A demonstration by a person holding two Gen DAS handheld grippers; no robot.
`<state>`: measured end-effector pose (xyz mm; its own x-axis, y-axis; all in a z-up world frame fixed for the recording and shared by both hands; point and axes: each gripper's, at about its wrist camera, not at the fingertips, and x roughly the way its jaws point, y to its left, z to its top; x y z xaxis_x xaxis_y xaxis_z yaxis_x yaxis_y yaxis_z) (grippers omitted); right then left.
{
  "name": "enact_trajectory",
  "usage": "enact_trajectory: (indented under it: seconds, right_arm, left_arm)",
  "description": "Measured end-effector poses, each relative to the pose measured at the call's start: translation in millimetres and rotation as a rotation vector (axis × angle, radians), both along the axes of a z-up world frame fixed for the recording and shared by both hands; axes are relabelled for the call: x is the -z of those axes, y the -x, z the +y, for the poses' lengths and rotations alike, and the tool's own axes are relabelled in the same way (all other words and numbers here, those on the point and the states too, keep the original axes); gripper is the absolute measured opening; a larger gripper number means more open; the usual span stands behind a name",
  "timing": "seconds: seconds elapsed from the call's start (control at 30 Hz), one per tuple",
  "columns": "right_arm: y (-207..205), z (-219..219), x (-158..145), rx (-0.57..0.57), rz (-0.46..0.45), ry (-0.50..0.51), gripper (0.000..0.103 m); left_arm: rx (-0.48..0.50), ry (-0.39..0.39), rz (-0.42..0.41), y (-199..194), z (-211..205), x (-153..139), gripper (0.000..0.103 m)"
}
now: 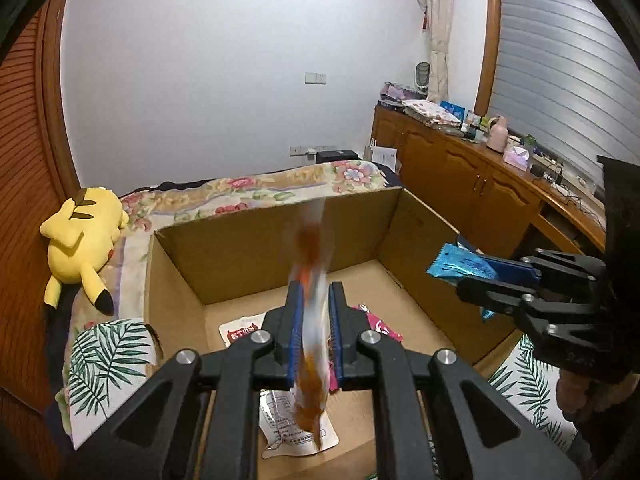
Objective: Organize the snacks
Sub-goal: 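Carry both snacks over the box and open both tools to release them, then move both tools back toward the remaining snacks on the bed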
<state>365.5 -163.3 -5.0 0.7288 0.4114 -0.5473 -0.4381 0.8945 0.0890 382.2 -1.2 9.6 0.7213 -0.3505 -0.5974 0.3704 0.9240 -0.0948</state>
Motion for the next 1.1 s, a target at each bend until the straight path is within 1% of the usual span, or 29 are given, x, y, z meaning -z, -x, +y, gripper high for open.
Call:
enact_trajectory:
  seconds: [0.1,0.2,0.33,0.4,0.43,0.6,0.83,1.1]
  right_arm:
    - [-8,2,13,0.003,0.032,0.009,0.025]
    - [-12,5,22,0.008,0.051,0.021,0.025]
    - [-14,6,30,0.011,0.084,0.020,0.028]
    - [-14,5,33,0.016,0.090,0.023,0.028]
    - [-12,5,33,0.019,0.090,0.024,0.031]
    - [1,3,26,0.035,0.083,0.017,0.032]
    - [29,5,10,0.053,0.054,0.015,0.032]
    - [56,7,0,0.060,0.038,0.011,0.032]
  left_arm:
    - [0.004,-0.015,0.007,0,-4,5,0.010]
    - [0.002,-0.013,0.011,1,-4,5,0.010]
    - [-0.004,0.003,0.020,6,0,4,0.015]
    - [-0.007,-0.004,0.019,10,2,3,0.016]
    - [-0.006,-0.005,0.017,14,3,3,0.017]
    - [0.008,-0.014,0.004,35,5,-2,0.018]
    - [0.027,-0.017,-0.017,66,10,-10,0.019]
    - [0.023,-0.021,-0.027,86,14,-17,0.020]
